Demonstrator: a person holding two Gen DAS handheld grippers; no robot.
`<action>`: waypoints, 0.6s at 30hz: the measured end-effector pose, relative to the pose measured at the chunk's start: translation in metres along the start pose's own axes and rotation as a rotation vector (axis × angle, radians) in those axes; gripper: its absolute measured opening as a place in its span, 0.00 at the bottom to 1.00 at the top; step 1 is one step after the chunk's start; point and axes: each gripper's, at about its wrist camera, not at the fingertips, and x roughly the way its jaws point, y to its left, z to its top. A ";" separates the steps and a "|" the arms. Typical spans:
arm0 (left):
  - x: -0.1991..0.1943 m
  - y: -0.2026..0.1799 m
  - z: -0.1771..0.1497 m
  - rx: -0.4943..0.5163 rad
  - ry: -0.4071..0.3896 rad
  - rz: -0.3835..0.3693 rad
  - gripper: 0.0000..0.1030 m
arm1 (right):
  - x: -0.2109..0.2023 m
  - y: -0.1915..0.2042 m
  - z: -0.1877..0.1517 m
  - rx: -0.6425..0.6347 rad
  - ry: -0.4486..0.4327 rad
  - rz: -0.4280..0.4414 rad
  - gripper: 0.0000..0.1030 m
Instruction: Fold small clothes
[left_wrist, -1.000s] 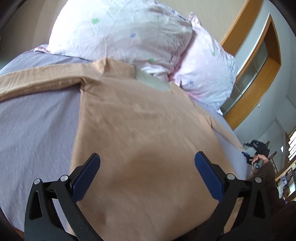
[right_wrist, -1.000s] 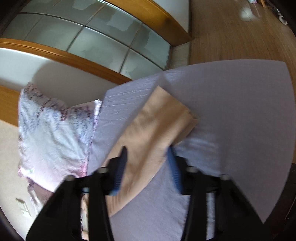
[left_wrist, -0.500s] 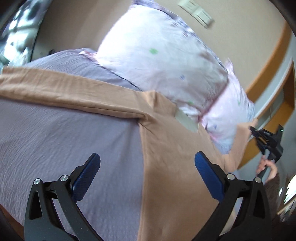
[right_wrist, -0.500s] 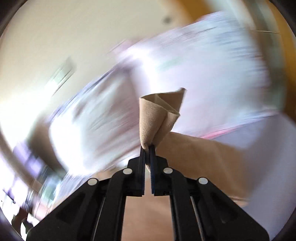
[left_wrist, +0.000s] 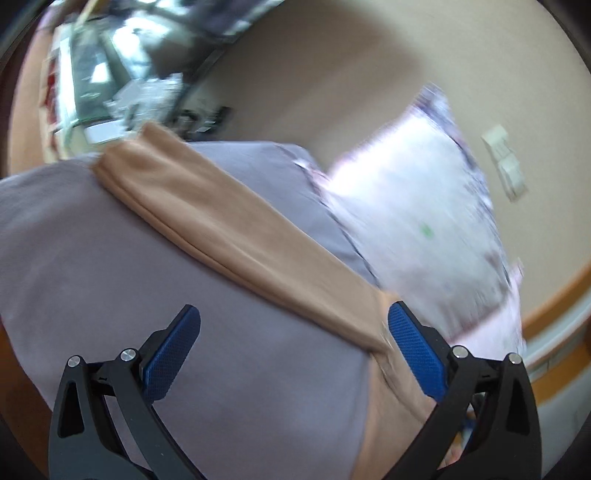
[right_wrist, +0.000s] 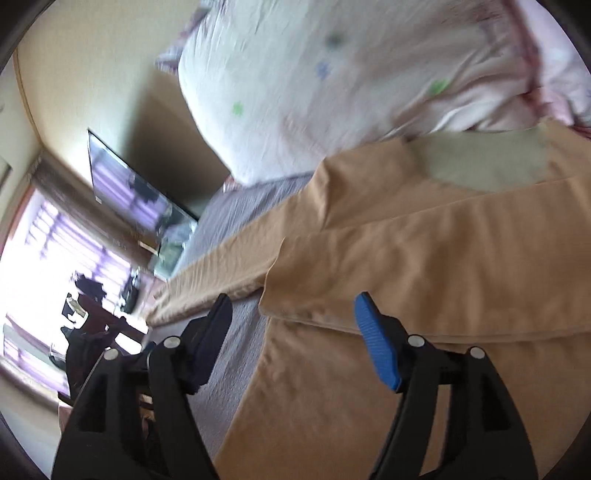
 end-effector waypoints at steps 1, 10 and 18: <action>0.003 0.009 0.009 -0.049 -0.004 0.016 0.97 | -0.015 -0.009 0.002 0.013 -0.025 -0.004 0.72; 0.011 0.046 0.047 -0.272 -0.012 0.116 0.75 | -0.056 -0.042 0.025 0.044 -0.095 -0.018 0.78; 0.026 0.056 0.065 -0.270 -0.005 0.206 0.12 | -0.069 -0.037 0.018 -0.004 -0.114 0.028 0.79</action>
